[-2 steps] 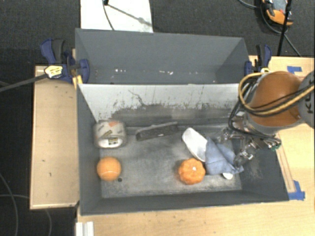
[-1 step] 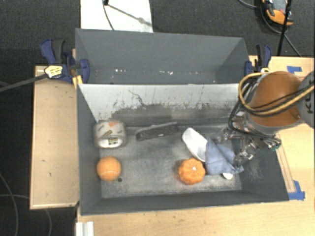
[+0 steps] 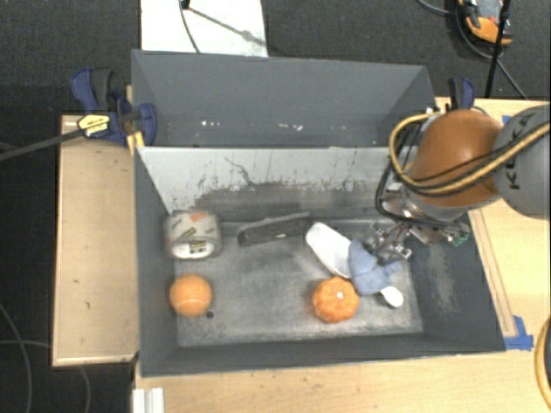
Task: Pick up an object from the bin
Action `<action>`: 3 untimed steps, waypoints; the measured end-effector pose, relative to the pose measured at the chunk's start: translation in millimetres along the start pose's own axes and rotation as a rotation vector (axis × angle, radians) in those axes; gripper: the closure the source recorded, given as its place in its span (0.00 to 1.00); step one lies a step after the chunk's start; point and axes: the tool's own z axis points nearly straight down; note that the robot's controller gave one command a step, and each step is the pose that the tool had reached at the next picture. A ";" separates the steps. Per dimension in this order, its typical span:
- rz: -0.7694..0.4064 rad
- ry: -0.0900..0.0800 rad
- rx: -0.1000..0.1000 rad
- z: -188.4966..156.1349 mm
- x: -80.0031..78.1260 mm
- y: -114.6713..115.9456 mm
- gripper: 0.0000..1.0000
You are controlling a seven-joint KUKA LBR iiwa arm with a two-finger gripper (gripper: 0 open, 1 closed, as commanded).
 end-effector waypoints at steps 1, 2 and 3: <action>0.001 0.000 0.000 0.0 0.0 0.0 1.00; -0.027 0.006 -0.007 -118.2 -10.3 0.9 1.00; -0.025 0.006 -0.007 -118.0 -10.3 1.0 1.00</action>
Offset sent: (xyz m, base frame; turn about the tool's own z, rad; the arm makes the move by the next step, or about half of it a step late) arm 0.0048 0.0070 0.1175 -0.0351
